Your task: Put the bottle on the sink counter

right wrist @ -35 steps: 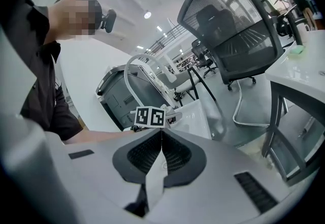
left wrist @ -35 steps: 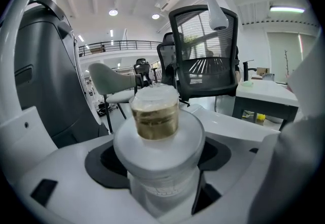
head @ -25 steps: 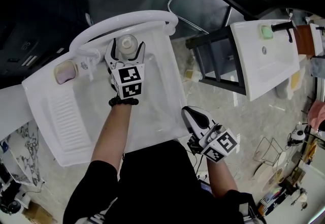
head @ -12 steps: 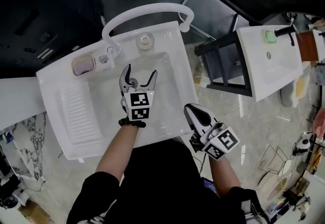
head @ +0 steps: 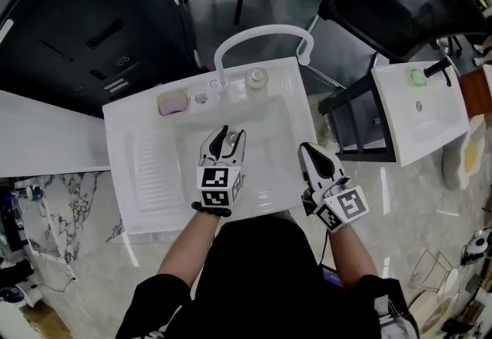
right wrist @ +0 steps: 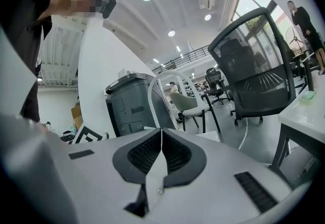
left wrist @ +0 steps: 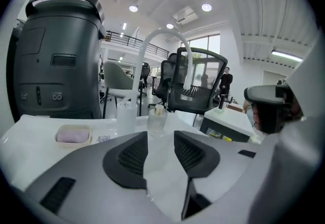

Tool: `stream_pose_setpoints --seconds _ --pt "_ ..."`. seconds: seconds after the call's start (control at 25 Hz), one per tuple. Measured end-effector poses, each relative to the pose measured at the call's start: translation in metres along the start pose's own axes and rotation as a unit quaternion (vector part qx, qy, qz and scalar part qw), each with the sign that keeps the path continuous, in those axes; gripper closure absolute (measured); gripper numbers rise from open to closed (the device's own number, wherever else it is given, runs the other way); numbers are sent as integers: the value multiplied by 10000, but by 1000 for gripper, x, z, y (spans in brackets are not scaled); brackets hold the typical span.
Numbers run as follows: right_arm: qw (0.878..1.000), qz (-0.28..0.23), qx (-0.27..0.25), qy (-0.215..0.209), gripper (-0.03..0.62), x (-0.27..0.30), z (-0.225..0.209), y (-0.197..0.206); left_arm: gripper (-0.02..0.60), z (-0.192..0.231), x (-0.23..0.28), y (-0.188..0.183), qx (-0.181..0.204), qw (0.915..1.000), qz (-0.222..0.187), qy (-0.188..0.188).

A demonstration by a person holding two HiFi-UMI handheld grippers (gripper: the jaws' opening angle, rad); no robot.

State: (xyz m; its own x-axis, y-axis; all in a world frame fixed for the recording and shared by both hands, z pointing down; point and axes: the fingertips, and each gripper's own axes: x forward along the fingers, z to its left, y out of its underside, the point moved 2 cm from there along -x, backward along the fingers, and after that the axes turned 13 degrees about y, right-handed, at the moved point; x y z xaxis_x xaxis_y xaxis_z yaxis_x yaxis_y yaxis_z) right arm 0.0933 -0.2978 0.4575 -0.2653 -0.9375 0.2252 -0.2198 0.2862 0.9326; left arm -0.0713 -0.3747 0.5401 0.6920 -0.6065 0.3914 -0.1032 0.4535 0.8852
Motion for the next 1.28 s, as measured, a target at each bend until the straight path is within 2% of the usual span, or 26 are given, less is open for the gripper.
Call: stream_pose_setpoints --seconds 0.2,0.28,0.48,0.68,1.0,1.28 --pt "9995 -275 -2 -157 562 3 13 -14 509 -1 -40 -24 -29 9989 -454 -131" --pt "9993 -337 24 -126 562 10 12 -17 524 3 -53 -41 20 9975 -688 -179" --pt "9983 -579 -52 11 563 9 7 -36 525 13 -88 -72 152 9923 -1116 -521" --pt "9973 -680 -272 88 565 7 -8 -53 525 8 -107 -89 50 9862 -1476 -752" --pt "9954 -798 -536 -54 565 12 -1 -65 525 -4 -114 -107 17 9817 -1796 -638" --pt "9966 -793 -220 -29 565 7 4 -74 525 -10 -115 -108 161 9836 -1691 -600"
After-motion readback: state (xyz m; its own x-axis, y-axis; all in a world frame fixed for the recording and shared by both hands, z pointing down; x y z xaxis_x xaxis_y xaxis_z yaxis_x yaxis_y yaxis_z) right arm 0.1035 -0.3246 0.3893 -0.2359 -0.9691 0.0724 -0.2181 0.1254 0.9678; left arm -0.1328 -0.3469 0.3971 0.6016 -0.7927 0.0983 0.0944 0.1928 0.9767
